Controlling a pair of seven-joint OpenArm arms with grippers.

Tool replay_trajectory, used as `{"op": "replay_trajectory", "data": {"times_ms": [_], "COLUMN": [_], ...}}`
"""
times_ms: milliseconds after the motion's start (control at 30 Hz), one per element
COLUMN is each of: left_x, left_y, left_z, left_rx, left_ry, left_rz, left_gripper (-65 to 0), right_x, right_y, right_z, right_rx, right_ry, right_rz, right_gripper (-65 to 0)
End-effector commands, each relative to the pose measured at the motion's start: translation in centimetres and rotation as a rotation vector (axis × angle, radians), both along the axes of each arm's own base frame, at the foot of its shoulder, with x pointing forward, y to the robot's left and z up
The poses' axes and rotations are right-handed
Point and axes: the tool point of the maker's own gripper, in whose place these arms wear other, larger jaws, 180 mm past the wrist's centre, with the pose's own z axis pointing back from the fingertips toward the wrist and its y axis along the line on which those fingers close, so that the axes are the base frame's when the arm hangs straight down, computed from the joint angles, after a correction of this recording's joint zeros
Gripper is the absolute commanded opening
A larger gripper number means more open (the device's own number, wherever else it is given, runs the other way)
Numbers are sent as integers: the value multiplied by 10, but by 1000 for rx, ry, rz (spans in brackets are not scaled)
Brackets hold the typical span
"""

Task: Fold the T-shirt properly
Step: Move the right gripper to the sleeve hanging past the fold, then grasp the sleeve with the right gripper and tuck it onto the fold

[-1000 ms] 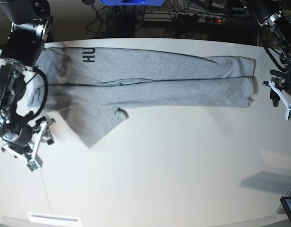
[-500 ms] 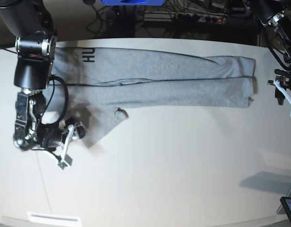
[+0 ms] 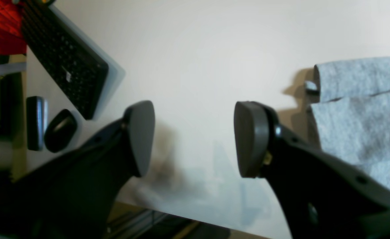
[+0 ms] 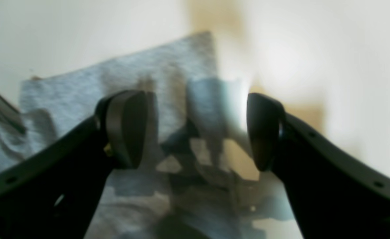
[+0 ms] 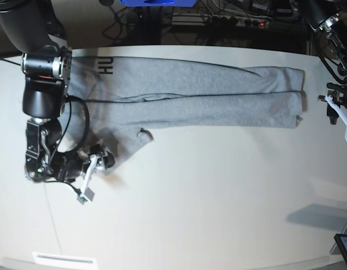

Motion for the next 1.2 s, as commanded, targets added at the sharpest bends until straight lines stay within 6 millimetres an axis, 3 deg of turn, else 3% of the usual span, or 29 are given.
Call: {"op": "replay_trajectory", "data": {"times_ms": [0, 233, 333, 500, 733, 867, 1167], "left_x": [4, 2, 2, 2, 2, 2, 11], "left_y": [6, 8, 8, 8, 8, 8, 5], "left_z": [10, 2, 2, 2, 2, 2, 1], "left_rx": [18, 1, 1, 1, 1, 1, -16], "left_ry": [-24, -10, -10, -10, -10, -10, -21], "left_rz": [1, 11, 11, 11, 11, 11, 3], "left_gripper": [-272, -272, -272, -272, -272, -272, -272], "right_x": [6, -5, -5, -6, -4, 3, -15], "right_y": [4, 19, 18, 15, 14, 8, 7], "right_z": [8, -3, -3, -4, -1, 16, 94], "right_rx": [4, 28, 26, 20, 30, 14, -59], "right_ry": [-16, 10, 9, 14, 5, -60, -275], "right_rz": [10, 23, 21, 19, 8, -4, 62], "right_gripper": [-203, -215, -340, -650, -650, -650, -649]}}
